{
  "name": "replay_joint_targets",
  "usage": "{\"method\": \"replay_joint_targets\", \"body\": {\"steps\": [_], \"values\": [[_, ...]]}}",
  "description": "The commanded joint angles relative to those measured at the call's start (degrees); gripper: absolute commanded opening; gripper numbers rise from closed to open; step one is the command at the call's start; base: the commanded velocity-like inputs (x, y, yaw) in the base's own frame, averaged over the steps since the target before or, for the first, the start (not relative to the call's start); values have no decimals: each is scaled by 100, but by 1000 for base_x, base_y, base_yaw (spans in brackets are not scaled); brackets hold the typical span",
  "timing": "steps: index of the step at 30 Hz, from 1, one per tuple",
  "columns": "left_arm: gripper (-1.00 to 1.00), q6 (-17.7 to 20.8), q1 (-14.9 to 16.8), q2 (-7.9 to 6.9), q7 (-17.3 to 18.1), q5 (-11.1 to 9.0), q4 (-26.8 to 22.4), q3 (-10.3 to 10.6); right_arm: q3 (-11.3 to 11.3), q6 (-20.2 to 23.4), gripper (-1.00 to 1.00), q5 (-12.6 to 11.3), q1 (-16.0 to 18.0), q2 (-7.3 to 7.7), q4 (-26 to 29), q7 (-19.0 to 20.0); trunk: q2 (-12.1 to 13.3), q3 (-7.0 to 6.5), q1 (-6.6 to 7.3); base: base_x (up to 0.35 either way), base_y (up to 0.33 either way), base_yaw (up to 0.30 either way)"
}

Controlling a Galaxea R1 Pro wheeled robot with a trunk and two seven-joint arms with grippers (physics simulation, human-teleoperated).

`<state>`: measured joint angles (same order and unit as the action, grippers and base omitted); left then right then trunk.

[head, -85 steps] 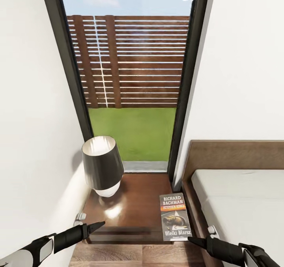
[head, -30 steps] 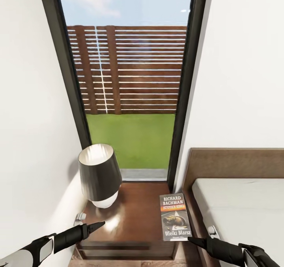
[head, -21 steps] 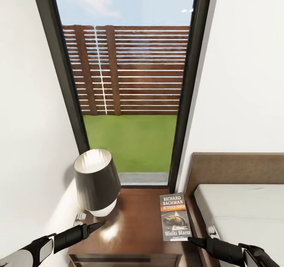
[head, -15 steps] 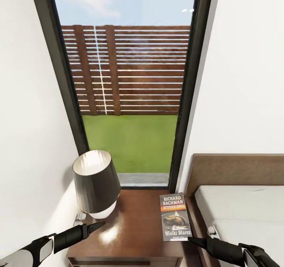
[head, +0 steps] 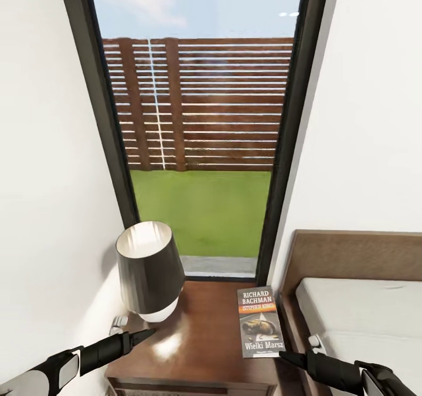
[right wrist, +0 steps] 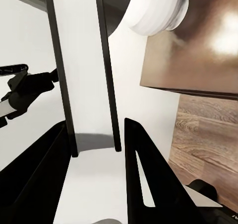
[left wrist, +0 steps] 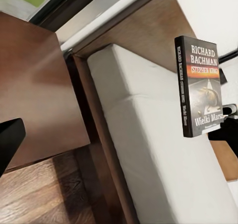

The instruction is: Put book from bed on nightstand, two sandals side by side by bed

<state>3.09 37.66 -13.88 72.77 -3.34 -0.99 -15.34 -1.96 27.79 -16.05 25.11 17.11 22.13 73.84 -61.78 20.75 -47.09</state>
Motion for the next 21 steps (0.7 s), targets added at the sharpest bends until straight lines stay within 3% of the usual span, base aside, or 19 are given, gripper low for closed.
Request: {"method": "replay_joint_targets", "body": {"steps": [1,16,21], "values": [[100,33,4,-1,18,-35,3,22,-7,60,-100,-21,3,-1,1,17,-4,7,0,0,0,57],[100,33,0,-1,18,-35,3,22,-36,101,-100,-21,3,-9,7,-1,-4,7,0,0,0,7],[100,33,1,5,18,-35,3,23,-41,322,-100,-23,13,-30,81,-1,-4,7,0,0,0,0]]}}
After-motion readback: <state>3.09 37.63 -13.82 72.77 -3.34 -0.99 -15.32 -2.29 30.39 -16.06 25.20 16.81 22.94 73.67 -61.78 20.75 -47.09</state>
